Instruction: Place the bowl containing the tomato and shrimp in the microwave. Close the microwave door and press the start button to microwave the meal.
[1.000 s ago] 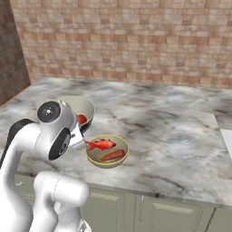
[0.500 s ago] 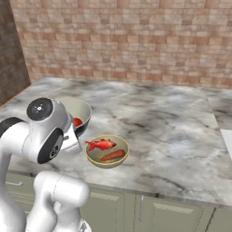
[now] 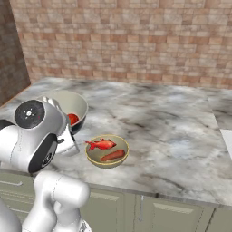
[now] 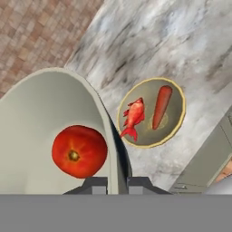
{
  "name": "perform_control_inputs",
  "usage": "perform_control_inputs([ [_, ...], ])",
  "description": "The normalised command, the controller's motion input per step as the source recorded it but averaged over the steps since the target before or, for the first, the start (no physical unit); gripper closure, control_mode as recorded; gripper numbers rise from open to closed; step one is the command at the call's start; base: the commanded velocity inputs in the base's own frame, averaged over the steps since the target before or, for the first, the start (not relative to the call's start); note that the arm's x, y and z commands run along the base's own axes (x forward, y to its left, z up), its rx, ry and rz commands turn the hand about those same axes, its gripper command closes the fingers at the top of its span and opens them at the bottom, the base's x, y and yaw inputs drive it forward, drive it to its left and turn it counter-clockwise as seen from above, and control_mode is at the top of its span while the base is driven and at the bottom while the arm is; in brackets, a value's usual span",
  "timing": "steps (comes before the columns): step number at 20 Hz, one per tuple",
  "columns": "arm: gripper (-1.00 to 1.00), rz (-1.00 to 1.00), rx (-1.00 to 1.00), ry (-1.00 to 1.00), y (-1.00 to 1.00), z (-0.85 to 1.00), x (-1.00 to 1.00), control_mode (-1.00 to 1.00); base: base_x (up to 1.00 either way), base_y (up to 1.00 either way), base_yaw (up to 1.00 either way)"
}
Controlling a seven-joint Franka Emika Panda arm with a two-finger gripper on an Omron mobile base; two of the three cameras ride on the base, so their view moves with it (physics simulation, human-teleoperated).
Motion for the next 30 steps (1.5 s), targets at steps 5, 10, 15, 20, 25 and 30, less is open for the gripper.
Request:
perform_control_inputs([
  [5,1.00,0.00,0.00,-0.05,0.16,-0.07,-0.11,-1.00,0.00,0.00,0.00],
  [10,1.00,0.00,0.00,-0.04,0.23,-0.11,-0.15,-1.00,0.00,0.00,0.00],
  [15,1.00,-0.02,0.00,-0.03,0.00,0.00,-0.01,-1.00,0.00,0.00,0.00],
  [20,1.00,0.00,0.00,0.00,0.00,0.00,0.00,1.00,0.04,0.00,0.00],
  [25,1.00,0.00,0.00,0.00,0.00,0.00,0.00,1.00,-0.27,0.00,0.00],
  [30,1.00,0.00,0.00,0.00,0.00,0.00,0.00,1.00,-0.55,0.00,0.00],
])
